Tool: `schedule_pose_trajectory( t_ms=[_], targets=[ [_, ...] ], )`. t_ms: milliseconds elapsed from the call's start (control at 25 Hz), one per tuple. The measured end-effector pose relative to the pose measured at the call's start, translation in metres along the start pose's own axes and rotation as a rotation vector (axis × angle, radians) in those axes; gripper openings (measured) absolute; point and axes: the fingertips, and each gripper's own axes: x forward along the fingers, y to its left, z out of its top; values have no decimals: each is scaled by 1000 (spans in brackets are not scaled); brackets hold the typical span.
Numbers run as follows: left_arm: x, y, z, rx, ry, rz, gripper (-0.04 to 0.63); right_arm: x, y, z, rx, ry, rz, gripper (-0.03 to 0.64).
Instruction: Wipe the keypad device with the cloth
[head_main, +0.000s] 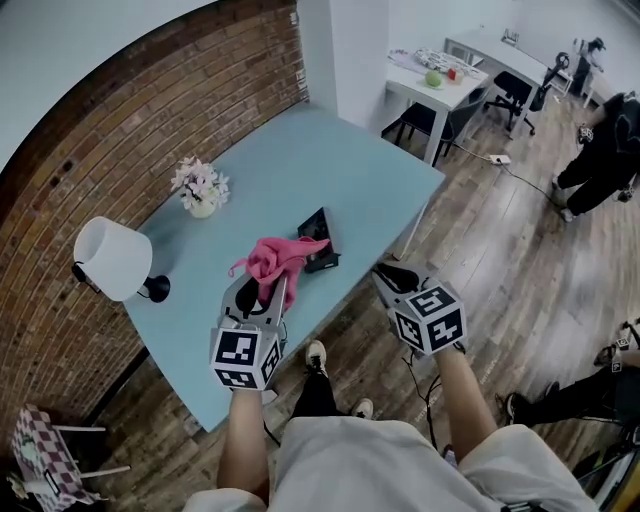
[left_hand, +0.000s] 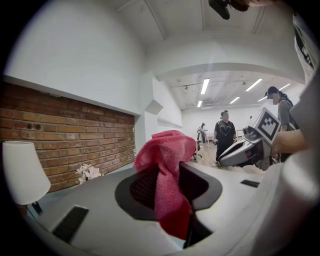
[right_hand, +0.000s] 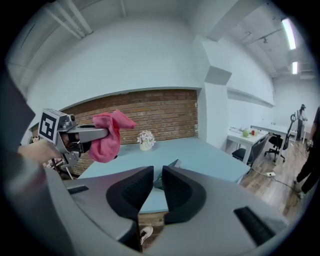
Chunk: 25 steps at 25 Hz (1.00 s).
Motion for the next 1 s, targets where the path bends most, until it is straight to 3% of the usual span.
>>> schedule_pose_trajectory(
  t_ms=[640,1000],
  targets=[
    [98,79,-42,-59,70,-48,143,118,-26,-12,134,131,24,106],
    [152,101,-81,-91,132,-87,144,164,-40,-48,333,186,51,118]
  ],
)
